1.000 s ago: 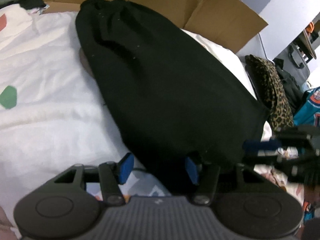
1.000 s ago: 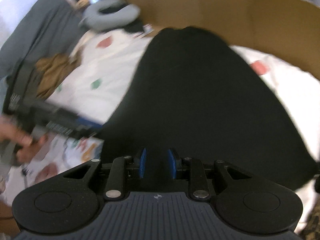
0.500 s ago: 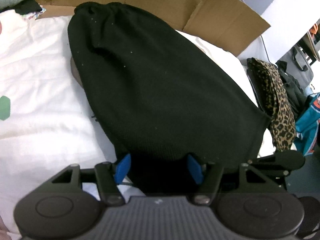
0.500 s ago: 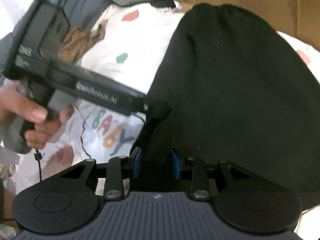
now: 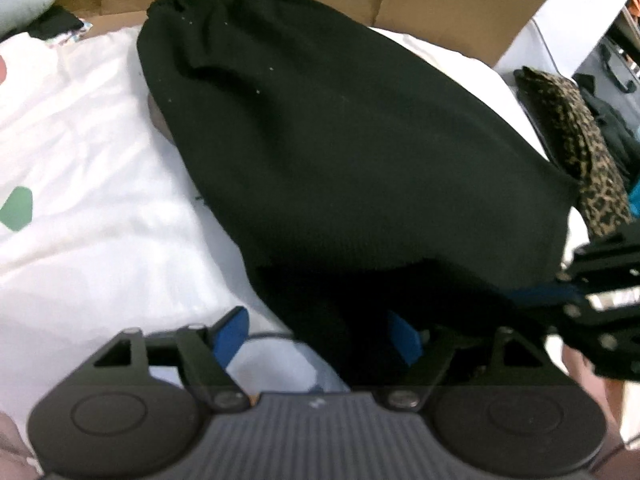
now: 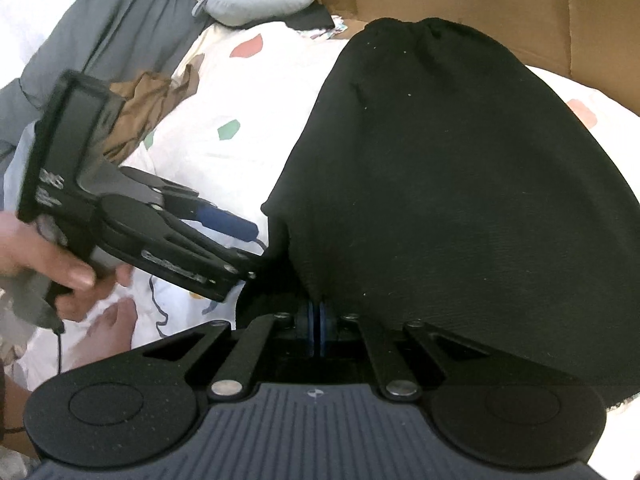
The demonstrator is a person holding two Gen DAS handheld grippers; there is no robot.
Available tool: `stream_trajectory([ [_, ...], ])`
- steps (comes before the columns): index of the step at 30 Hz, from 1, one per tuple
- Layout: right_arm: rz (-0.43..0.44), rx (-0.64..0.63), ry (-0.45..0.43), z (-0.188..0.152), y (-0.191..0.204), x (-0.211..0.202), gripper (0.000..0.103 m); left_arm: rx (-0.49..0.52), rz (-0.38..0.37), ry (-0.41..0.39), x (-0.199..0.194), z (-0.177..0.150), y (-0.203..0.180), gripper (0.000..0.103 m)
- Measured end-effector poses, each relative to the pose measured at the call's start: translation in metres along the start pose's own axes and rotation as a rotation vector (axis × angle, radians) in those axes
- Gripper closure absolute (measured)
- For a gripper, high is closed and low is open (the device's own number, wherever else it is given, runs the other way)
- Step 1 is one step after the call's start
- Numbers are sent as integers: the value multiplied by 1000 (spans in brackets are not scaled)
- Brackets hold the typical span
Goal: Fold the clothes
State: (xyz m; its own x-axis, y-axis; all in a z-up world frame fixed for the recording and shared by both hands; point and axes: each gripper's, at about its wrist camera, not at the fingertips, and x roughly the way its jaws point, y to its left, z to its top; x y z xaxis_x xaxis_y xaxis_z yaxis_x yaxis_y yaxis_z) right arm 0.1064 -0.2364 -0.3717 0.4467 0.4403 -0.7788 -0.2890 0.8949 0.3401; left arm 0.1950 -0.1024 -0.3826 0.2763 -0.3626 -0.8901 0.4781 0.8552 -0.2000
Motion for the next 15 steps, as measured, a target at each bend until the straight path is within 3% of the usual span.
stream_trajectory([
  [7,13,22,-20,-3,-3,-7,102,74,91,-57,11,9,-8,22],
  [12,26,45,-27,-5,-7,-11,102,76,161,-85,7,7,-2,31],
  [15,29,55,-29,-6,-9,-12,102,80,199,-100,3,4,2,41],
])
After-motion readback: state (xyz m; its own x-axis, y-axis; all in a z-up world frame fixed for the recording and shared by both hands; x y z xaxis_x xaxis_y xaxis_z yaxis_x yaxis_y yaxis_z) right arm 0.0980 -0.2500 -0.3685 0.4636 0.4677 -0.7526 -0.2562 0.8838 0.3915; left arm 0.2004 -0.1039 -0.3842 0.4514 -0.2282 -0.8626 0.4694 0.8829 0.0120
